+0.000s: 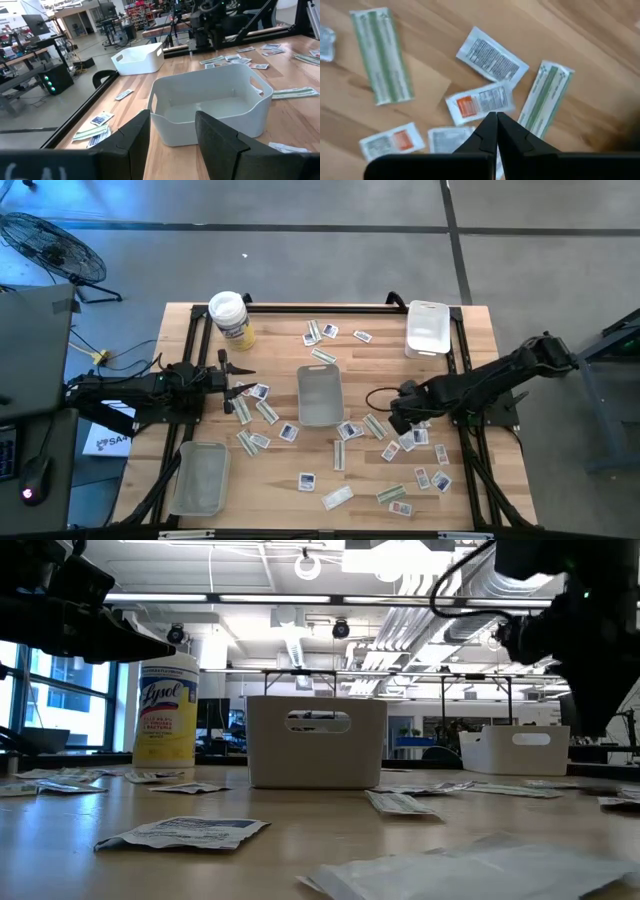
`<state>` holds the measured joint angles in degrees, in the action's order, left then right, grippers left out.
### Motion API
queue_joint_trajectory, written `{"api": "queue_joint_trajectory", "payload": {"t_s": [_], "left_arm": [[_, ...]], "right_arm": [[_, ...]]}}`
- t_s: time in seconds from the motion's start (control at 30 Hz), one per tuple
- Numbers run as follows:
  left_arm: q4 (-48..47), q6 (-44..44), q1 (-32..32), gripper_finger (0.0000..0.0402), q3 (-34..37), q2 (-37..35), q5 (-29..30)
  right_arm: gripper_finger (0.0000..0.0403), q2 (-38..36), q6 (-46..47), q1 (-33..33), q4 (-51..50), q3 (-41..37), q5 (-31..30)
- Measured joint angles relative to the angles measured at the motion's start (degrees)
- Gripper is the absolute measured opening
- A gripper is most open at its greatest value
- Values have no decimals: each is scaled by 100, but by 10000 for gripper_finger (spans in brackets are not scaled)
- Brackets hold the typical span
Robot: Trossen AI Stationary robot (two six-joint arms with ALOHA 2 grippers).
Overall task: Pick & Place First Aid Supplies
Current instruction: Put the orange pad into the white bin
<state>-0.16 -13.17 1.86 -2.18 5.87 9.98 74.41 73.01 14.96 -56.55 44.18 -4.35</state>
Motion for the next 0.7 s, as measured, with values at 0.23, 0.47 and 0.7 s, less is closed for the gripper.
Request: {"api": "queue_joint_trajectory", "payload": {"t_s": [0.23, 0.47, 0.7], "left_arm": [[0, 0, 1, 154, 1, 2, -3], [0, 0, 0, 154, 0, 0, -4], [0, 0, 1, 154, 0, 0, -4]], "right_arm": [[1, -13, 32, 0, -506, 244, -62], [34, -16, -487, 0, 644, -576, 498], [105, -18, -795, -343, 931, -997, 402]]}}
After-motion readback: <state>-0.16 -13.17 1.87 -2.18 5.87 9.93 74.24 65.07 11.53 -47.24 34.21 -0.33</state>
